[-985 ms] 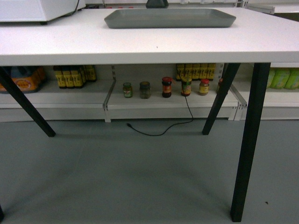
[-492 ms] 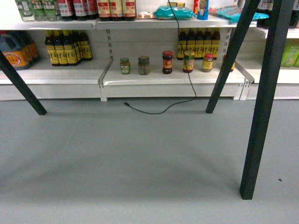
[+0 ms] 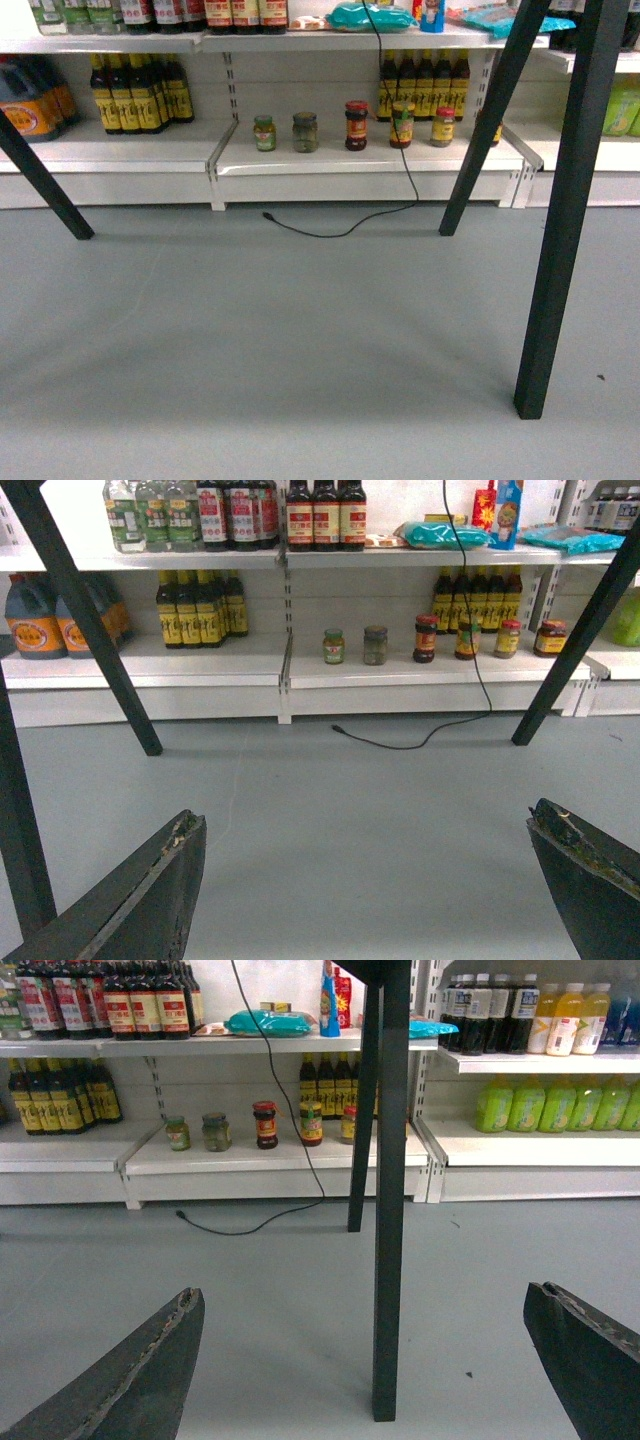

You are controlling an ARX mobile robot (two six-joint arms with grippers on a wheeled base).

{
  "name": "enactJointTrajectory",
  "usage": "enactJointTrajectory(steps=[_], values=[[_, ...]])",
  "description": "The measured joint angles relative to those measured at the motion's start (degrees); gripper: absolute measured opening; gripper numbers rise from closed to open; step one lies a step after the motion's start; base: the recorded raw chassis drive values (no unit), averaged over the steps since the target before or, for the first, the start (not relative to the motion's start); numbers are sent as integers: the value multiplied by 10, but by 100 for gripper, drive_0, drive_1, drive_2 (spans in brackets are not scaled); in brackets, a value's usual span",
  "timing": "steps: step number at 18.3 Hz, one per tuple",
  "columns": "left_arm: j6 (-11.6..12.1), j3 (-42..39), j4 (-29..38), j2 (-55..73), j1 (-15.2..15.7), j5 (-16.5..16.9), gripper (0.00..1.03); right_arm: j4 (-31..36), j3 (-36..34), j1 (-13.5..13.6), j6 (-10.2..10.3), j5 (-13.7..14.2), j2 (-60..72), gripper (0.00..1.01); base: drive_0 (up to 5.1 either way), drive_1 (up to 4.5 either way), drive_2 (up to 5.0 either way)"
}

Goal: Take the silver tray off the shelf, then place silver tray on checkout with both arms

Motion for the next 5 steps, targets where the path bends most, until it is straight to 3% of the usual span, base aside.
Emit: enactJointTrajectory(steps=[1,5], values=[[0,0,0,0,0,0,98,0,0,0,0,0,0,98,16,-406,437],[0,0,0,0,0,0,98,0,0,0,0,0,0,98,0,0,0]])
